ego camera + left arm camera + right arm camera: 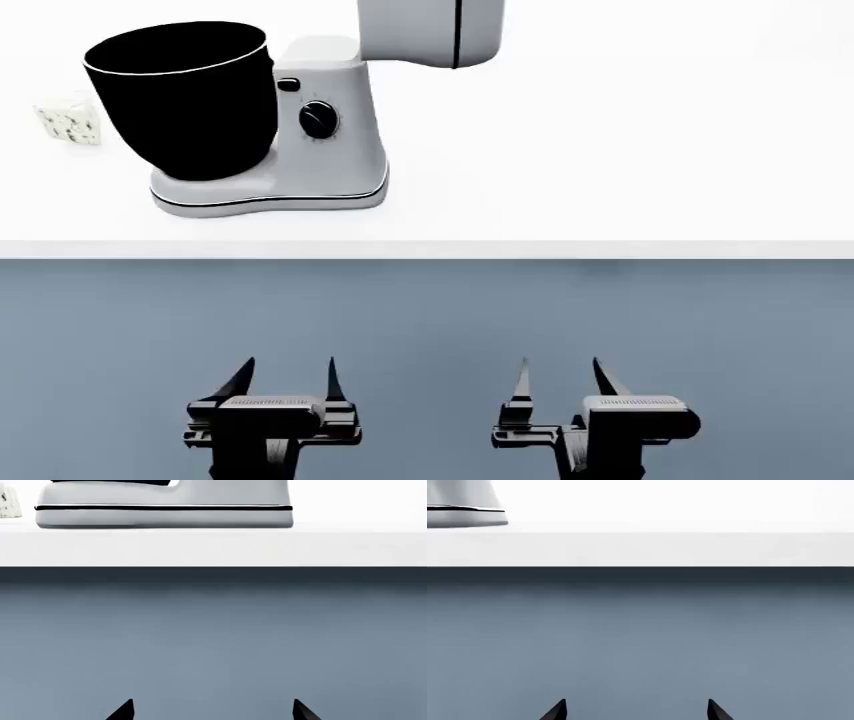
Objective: Place the cheese in the stand mixer bowl.
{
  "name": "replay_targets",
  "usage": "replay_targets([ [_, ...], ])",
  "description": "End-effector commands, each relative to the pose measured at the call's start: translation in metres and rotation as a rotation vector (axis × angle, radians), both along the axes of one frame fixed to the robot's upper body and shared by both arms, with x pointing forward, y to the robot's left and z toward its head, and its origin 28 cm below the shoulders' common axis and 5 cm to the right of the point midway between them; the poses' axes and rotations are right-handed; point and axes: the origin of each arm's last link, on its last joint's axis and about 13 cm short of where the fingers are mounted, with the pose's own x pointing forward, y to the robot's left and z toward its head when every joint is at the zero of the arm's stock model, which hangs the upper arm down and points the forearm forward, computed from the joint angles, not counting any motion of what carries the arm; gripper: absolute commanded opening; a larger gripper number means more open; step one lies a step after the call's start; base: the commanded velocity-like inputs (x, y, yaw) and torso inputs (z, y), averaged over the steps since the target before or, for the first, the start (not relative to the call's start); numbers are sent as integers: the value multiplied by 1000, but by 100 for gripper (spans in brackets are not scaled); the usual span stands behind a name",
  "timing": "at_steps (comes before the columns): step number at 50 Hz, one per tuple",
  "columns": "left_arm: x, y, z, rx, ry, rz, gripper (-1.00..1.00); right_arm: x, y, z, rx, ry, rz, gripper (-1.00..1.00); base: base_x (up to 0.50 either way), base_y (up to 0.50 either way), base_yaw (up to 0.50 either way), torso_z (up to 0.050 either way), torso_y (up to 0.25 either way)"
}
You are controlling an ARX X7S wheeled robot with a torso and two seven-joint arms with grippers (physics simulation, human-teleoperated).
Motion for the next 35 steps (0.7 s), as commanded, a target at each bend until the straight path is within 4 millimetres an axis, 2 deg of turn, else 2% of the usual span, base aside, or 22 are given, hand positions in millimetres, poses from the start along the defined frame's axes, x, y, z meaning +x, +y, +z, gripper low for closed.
replay_targets([
  [1,0,2,0,-24,1,21,100,0,2,1,-17,-3,-14,100,0,0,0,0,0],
  [3,-1,2,2,-38,2,13,100,-1,3,1,-68,14,-38,100,0,0,0,0,0],
  [11,-3,2,5,-12,0,3,100,-4,0,8,-48,19,-52,100,0,0,0,0,0],
  [15,-10,8,19,-11,-45,34,100,-17,-3,28,-60,-22,-84,100,0,0,0,0,0],
  [22,-37,30,68,-19,-231,171,100,-44,-11,63,-106,-122,-157,100,0,0,0,0,0],
  [25,-48,31,78,-22,-269,173,100,-50,-11,73,-115,-152,-163,100,0,0,0,0,0],
  [31,-48,28,78,-11,-271,164,100,-49,-12,74,-118,-155,-172,100,0,0,0,0,0],
  [34,-52,31,90,12,-304,168,100,-60,-26,99,-189,-201,-258,100,0,0,0,0,0],
  [35,-54,31,95,13,-312,168,100,-67,-35,124,-226,-236,-288,100,0,0,0,0,0],
])
